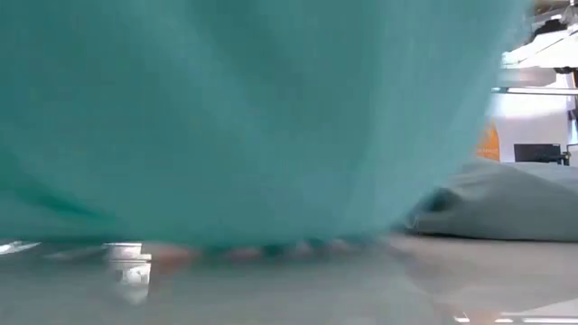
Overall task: Fold Laundry from Bin
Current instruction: Fold the sky blue shorts
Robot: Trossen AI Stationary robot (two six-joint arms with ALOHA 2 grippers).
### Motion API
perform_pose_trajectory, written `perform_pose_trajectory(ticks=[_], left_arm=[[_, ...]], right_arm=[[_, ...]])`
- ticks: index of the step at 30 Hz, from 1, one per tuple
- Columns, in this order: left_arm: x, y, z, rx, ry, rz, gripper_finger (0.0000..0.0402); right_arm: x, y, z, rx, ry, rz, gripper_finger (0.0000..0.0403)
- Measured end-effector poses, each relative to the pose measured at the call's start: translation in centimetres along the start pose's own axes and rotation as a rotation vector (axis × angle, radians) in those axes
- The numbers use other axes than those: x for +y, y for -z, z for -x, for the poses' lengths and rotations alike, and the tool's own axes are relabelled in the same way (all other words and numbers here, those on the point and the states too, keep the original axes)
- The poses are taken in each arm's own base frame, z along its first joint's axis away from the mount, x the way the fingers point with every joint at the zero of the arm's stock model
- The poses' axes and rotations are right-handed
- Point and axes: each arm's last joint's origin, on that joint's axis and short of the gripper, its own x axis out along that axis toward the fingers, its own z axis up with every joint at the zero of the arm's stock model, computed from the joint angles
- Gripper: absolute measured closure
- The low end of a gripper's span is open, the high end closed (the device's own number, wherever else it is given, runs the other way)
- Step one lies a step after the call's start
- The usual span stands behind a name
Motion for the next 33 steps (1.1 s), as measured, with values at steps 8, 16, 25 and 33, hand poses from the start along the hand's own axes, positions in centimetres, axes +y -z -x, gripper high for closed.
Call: perform_pose_trajectory(ticks=[8,16,25,33], left_arm=[[5.4,4.1,4.8,-0.018,-0.739,0.359,0.0398],[5.8,16.7,1.1,-0.088,-0.906,0.792,0.0398],[4.6,23.4,-3.5,-0.228,-0.833,0.853,0.0398],[2.4,22.5,-3.8,0.019,-0.559,0.484,0.0397]], right_arm=[[-10.2,1.2,2.9,-0.088,0.671,-0.452,0.0364],[-15.3,10.4,-3.8,0.058,0.693,-0.889,0.0364],[-13.5,12.7,-9.7,0.067,0.403,-0.879,0.0364],[-8.4,13.9,-10.0,0.297,0.094,-0.468,0.0364]])
